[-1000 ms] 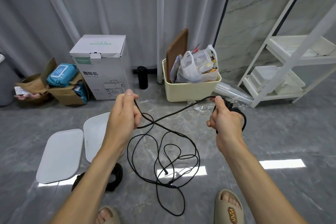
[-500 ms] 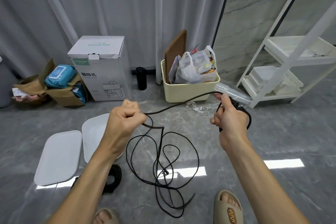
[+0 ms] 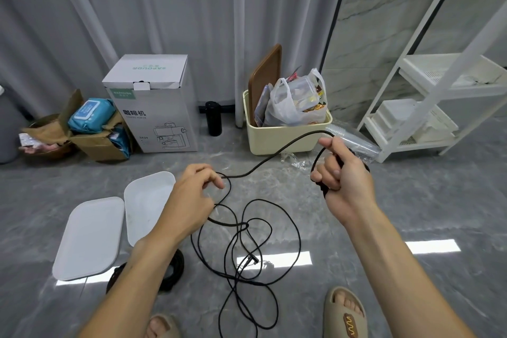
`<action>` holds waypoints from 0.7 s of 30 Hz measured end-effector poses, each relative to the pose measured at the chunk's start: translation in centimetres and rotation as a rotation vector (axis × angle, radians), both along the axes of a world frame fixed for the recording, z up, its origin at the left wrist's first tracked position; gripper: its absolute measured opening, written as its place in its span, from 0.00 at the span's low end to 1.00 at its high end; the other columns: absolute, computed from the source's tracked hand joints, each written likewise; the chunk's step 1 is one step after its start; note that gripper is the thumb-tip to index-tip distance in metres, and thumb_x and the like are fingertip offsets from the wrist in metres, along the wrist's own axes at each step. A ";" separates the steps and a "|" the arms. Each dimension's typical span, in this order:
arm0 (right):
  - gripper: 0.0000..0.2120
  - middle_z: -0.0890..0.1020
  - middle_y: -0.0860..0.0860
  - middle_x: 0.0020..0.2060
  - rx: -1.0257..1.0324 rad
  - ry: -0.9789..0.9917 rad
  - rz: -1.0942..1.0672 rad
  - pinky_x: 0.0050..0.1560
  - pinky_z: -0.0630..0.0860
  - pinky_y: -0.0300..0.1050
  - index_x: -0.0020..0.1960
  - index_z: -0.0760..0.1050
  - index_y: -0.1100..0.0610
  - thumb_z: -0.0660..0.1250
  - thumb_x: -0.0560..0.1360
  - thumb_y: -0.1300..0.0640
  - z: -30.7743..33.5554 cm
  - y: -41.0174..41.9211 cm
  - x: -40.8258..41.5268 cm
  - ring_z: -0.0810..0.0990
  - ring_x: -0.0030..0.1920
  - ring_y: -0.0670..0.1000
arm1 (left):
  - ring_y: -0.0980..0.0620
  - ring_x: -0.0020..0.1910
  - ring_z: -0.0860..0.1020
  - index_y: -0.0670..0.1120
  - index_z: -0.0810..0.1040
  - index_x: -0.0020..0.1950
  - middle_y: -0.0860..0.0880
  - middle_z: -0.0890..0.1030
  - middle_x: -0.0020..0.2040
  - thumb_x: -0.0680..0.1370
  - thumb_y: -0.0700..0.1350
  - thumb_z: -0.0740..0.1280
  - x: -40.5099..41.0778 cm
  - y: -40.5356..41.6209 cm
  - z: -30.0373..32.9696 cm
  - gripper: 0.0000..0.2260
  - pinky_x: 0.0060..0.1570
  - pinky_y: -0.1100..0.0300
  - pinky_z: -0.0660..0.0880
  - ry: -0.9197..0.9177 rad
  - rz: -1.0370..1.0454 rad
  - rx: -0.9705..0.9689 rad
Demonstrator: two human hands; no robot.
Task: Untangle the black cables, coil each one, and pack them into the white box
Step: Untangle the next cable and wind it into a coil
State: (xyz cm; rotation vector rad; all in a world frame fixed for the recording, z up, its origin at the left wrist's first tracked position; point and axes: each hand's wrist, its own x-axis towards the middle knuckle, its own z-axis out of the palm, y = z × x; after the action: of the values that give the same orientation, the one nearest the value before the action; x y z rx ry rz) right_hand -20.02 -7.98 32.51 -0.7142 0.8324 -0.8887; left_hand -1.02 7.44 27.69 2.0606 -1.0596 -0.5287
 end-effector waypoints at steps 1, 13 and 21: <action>0.12 0.57 0.46 0.19 0.059 -0.090 0.035 0.24 0.64 0.37 0.47 0.75 0.59 0.58 0.84 0.54 0.2 -0.2 -0.1 0.55 0.19 0.45 | 0.54 0.60 0.73 0.50 0.78 0.46 0.55 0.70 0.63 0.69 0.23 0.57 0.2 0.2 -0.5 0.23 0.59 0.63 0.69 -0.044 -0.003 0.052; 0.14 0.67 0.45 0.20 0.336 -0.521 0.391 0.32 0.74 0.36 0.38 0.75 0.57 0.61 0.81 0.54 2.0 1.2 0.4 0.65 0.20 0.43 | 0.46 0.78 0.52 0.55 0.73 0.67 0.47 0.54 0.80 0.80 0.52 0.65 -0.2 0.3 -2.4 0.15 0.73 0.51 0.56 -0.142 -0.146 0.579; 0.13 0.75 0.49 0.28 0.281 -0.302 0.430 0.36 0.77 0.39 0.40 0.73 0.56 0.62 0.80 0.52 2.0 3.9 2.5 0.74 0.24 0.46 | 0.76 0.62 0.67 0.58 0.73 0.61 0.61 0.70 0.70 0.79 0.41 0.59 -4.5 -2.1 3.0 0.15 0.58 0.77 0.63 0.311 0.026 -0.328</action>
State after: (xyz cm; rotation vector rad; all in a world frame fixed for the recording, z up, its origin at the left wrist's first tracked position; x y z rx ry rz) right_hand -17.52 -4.09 34.56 -0.4706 0.4931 -0.4628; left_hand -5.49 5.39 30.71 1.6410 -0.8694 -0.5960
